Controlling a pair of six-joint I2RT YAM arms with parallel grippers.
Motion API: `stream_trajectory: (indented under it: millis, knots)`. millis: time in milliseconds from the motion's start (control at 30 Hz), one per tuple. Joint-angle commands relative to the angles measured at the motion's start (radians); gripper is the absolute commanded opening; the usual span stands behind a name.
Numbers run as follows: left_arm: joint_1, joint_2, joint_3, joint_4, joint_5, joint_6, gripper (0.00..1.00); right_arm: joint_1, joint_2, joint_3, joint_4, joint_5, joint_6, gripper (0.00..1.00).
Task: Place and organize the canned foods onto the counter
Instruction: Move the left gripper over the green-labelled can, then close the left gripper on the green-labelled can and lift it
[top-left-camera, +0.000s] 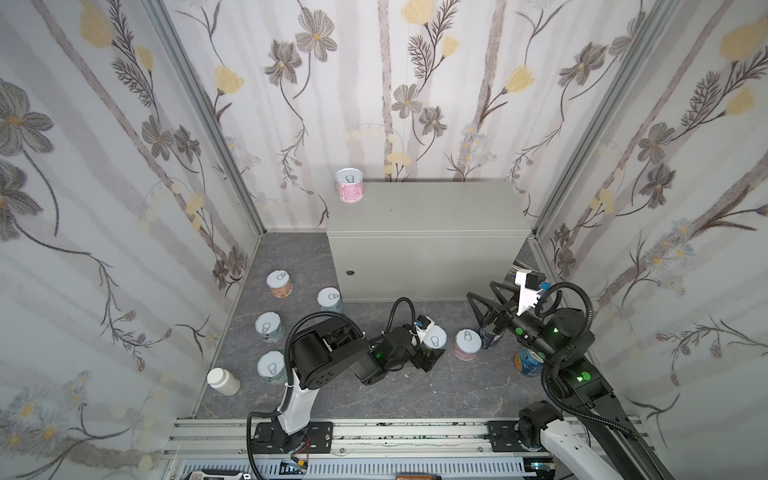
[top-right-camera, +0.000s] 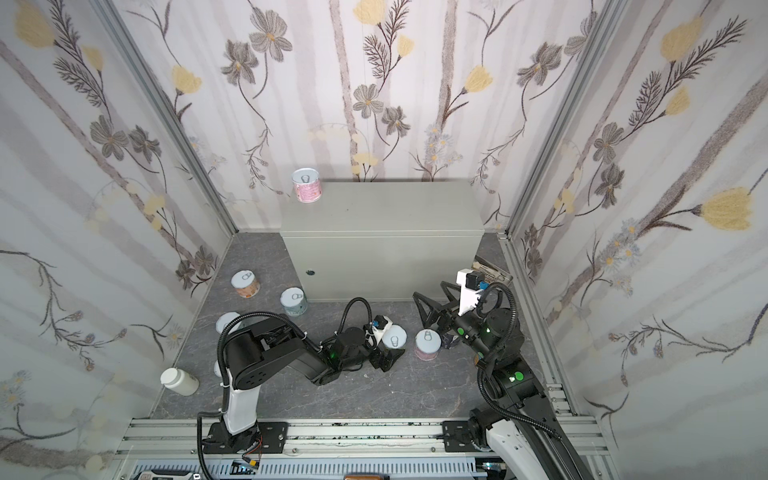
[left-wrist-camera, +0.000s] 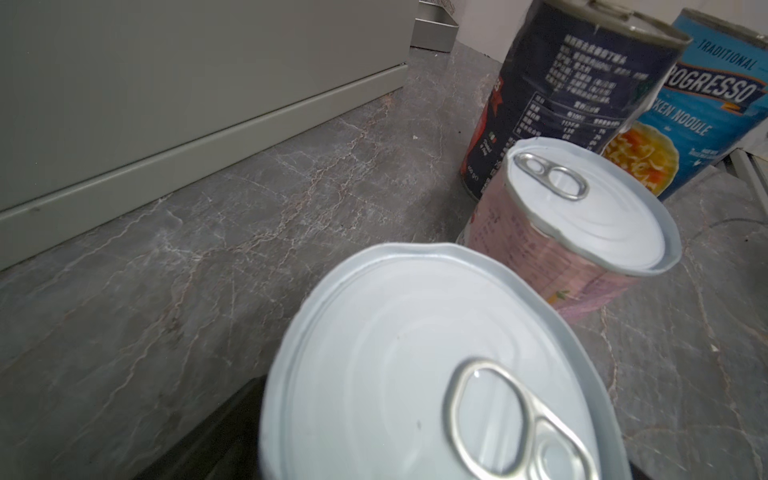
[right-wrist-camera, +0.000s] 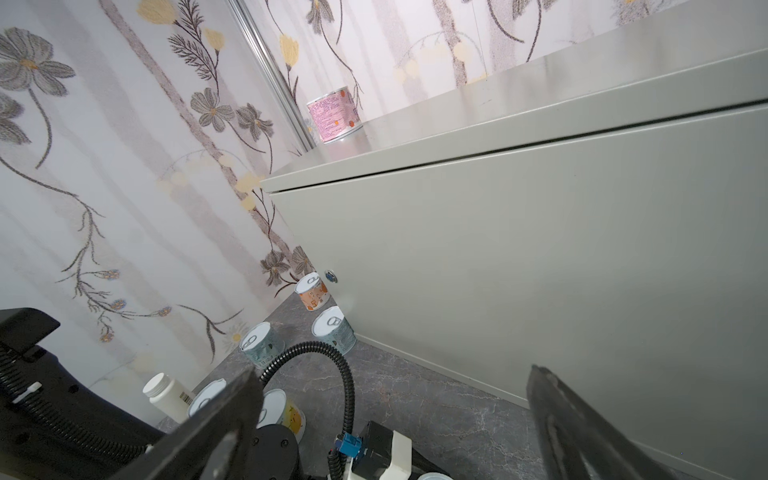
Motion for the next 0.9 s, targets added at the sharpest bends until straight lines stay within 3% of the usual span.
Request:
stream_trajectory:
  millis: [0, 467, 867]
  knots:
    - [0.0, 0.022, 0.022, 0.054, 0.013, 0.02, 0.94, -0.007, 0.008, -0.006, 0.068, -0.034, -0.005, 1.0]
    - [-0.007, 0.025, 0.051, 0.069, -0.008, 0.041, 0.72, -0.026, 0.027, -0.033, 0.08, -0.025, -0.012, 1.0]
    - [-0.043, -0.186, -0.04, 0.042, -0.066, 0.031, 0.69, -0.042, 0.037, -0.044, 0.065, -0.024, -0.009, 1.0]
